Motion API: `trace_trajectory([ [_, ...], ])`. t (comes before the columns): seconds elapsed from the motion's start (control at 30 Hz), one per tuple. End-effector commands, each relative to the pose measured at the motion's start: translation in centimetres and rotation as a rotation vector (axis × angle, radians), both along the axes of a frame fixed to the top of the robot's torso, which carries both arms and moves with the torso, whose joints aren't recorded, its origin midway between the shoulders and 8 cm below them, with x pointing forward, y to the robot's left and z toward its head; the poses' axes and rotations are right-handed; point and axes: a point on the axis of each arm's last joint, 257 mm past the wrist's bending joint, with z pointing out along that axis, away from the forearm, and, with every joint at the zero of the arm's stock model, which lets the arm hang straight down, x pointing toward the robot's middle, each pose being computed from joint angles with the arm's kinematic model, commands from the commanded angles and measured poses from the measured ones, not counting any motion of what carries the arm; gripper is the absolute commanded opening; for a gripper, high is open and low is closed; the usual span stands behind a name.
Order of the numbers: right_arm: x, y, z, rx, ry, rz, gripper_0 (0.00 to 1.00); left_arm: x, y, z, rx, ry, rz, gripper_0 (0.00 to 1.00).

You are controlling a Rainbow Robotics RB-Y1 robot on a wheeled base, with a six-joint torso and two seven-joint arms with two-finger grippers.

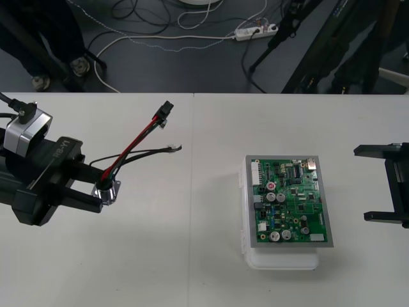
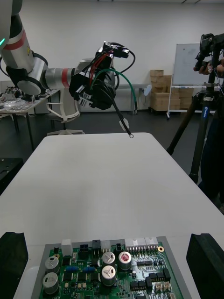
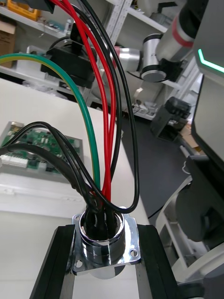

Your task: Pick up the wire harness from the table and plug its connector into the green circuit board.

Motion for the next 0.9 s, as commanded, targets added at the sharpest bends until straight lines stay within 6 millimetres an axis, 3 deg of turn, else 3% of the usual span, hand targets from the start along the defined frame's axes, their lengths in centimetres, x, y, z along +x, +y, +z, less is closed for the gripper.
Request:
trace_trajectory([
  [0.03, -0.8, 0.1, 0.8, -0.022, 0.014, 0.037, 1.0, -2.7, -1.2, 0.9, 0.008, 0.012, -0.11, 0.0],
  [0.5, -0.8, 0.2, 0.9, -0.014, 0.024, 0.04, 1.0, -5.3, -3.3, 1.1, -0.046, 0.121, -0.193, 0.0],
  [0.9, -0.9, 0.3, 1.1, -0.003, 0.036, 0.044, 1.0, -7.9, -5.9, 2.0, -0.065, 0.365, -0.287, 0.0],
])
